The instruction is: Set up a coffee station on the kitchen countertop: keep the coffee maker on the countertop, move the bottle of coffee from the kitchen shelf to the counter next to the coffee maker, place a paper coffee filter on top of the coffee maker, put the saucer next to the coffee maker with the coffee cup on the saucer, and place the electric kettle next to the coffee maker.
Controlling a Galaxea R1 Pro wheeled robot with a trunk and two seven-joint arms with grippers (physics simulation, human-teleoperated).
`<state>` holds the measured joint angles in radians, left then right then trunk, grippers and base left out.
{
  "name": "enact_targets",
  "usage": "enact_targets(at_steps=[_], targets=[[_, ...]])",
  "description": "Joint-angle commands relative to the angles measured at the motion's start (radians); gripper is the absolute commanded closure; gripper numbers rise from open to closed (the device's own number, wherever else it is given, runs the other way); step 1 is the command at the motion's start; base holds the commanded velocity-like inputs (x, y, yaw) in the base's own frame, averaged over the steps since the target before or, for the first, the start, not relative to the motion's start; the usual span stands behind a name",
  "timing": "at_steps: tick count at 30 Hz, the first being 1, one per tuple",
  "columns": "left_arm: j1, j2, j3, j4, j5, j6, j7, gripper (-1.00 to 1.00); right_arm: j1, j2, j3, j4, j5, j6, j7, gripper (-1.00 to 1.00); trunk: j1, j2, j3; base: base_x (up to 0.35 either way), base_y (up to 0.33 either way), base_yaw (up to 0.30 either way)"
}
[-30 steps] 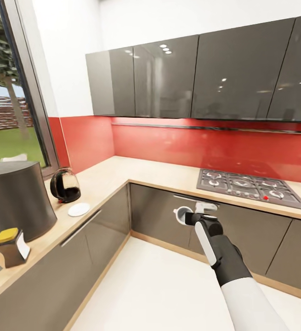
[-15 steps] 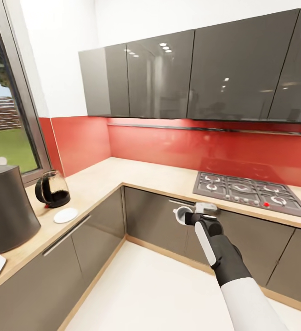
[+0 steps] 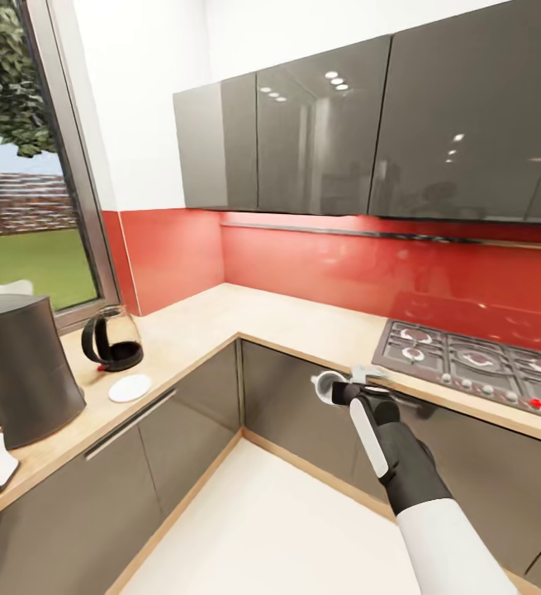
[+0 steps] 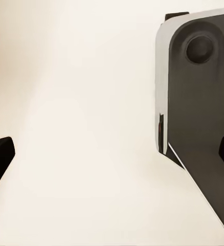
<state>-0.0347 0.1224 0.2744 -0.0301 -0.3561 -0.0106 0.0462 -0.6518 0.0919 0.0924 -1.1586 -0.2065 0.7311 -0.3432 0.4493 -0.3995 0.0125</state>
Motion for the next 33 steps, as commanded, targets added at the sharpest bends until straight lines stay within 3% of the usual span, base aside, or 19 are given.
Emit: enact_targets(at_steps=[1, 23, 33], targets=[[-0.001, 0.0, 0.008, 0.001, -0.011, -0.001, 0.003, -1.0, 0.0, 0.0, 0.001, -0.001, -0.012, 0.002, -0.008, 1.0, 0.001, -0.001, 0.0, 0.243, -0.194, 0.27], [-0.001, -0.001, 0.01, 0.001, -0.009, -0.003, 0.003, -1.0, 0.0, 0.0, 0.001, -0.002, -0.011, 0.002, -0.008, 1.0, 0.001, -0.001, 0.0, 0.296, -0.112, 0.27], [-0.001, 0.0, 0.014, 0.001, -0.004, -0.003, 0.003, -1.0, 0.0, 0.0, 0.001, -0.001, -0.011, 0.002, -0.008, 1.0, 0.001, -0.001, 0.0, 0.146, -0.098, 0.272]])
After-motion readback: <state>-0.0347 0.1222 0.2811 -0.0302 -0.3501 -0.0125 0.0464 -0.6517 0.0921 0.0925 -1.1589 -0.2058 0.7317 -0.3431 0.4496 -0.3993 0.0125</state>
